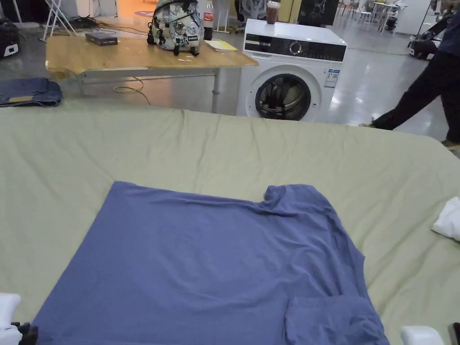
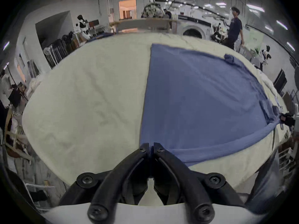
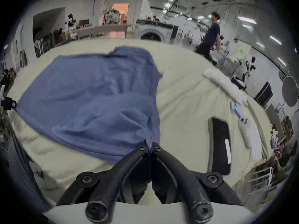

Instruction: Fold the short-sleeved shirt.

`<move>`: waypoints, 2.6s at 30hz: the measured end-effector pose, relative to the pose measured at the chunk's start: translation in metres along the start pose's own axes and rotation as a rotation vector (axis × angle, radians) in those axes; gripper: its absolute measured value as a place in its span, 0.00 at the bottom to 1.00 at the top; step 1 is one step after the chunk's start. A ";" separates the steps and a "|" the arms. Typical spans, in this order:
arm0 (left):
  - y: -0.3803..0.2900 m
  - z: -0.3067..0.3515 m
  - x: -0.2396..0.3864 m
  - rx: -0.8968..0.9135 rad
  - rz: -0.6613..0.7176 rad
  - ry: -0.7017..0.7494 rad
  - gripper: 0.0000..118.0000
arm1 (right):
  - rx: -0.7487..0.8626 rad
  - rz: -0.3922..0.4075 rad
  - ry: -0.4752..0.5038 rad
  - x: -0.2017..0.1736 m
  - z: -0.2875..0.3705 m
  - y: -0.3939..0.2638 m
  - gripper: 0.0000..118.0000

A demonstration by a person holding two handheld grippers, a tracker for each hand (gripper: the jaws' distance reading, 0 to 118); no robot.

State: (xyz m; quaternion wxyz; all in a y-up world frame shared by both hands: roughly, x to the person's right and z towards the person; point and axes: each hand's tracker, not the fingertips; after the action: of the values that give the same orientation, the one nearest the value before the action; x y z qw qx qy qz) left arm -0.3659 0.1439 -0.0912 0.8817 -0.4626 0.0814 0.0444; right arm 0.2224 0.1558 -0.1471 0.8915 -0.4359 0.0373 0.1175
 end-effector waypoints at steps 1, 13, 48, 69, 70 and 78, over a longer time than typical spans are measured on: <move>-0.002 -0.007 -0.004 -0.016 -0.004 0.002 0.00 | -0.026 0.004 0.004 -0.001 -0.006 -0.004 0.01; 0.016 -0.026 -0.010 -0.106 -0.004 -0.005 0.00 | -0.109 0.002 -0.003 -0.002 -0.023 0.005 0.13; 0.093 0.042 0.067 0.574 0.017 0.046 0.00 | 0.642 -0.174 -0.008 -0.096 0.030 0.108 0.00; 0.017 -0.003 -0.028 -0.151 0.184 -0.006 0.68 | 0.511 -0.102 0.053 -0.109 -0.004 0.099 0.00; 0.015 -0.010 -0.026 -0.182 0.175 0.020 0.68 | 0.504 -0.101 0.053 -0.108 -0.005 0.098 0.00; 0.008 -0.021 0.001 -0.167 0.053 0.064 0.30 | 0.467 -0.093 0.032 -0.099 -0.004 0.085 0.00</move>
State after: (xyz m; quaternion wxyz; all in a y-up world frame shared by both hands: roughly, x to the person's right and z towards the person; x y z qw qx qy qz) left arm -0.3683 0.1312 -0.1093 0.8355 -0.5333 0.1178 0.0597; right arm 0.1061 0.1856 -0.1985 0.9719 -0.2211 0.0572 0.0574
